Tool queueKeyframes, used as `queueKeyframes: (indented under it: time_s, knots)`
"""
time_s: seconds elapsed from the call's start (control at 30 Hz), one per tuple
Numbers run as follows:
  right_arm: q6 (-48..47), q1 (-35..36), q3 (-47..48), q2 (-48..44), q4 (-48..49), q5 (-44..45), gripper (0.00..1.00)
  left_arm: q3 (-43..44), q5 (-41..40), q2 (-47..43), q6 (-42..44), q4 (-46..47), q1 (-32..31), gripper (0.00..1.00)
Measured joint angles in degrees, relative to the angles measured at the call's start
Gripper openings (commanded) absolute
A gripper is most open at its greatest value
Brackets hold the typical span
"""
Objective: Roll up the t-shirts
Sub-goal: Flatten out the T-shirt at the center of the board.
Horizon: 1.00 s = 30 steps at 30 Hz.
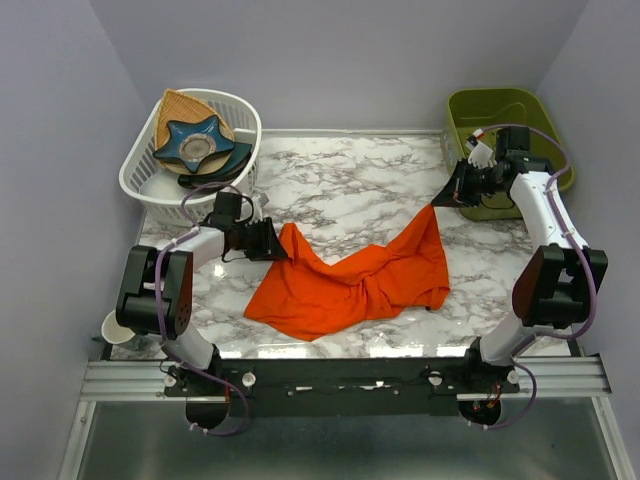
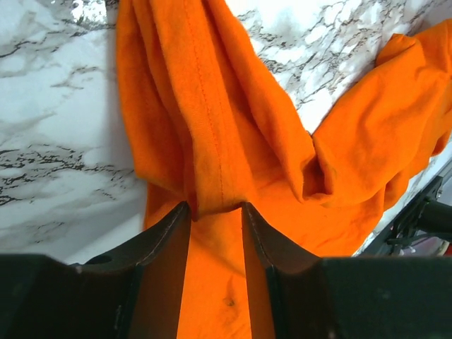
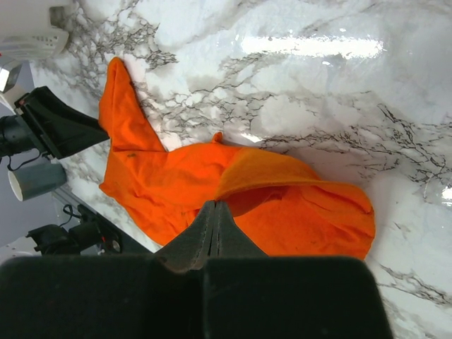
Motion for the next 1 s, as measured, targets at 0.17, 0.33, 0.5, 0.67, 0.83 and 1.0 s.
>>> queueKeyframes:
  time_s: [0.17, 0.33, 0.5, 0.67, 0.83, 1.0]
  knots:
    - [-0.02, 0.0, 0.0, 0.0, 0.02, 0.02, 0.0, 0.35, 0.74, 0.04, 0.0, 0.37, 0.0, 0.26]
    - [-0.02, 0.0, 0.02, 0.07, 0.04, 0.02, 0.01, 0.74, 1.4, 0.07, 0.0, 0.31, 0.09, 0.04]
    - [-0.07, 0.0, 1.03, 0.74, -0.15, 0.13, 0.01, 2.75, 2.47, 0.09, 1.09, -0.94, 0.11, 0.0]
    - [-2.43, 0.0, 7.93, 1.27, -1.62, 2.78, 0.0, 7.85, 2.89, -3.08, 6.23, -7.02, 0.39, 0.0]
    - [-6.4, -0.33, 19.63, -0.22, -1.57, 8.85, 0.0, 14.12, 1.49, -17.9, 14.1, -12.0, 1.62, 0.0]
    - [-8.31, -2.27, 27.43, -4.66, -0.48, 15.32, 0.0, 18.84, -4.66, -31.45, 18.75, -9.57, 3.34, 0.0]
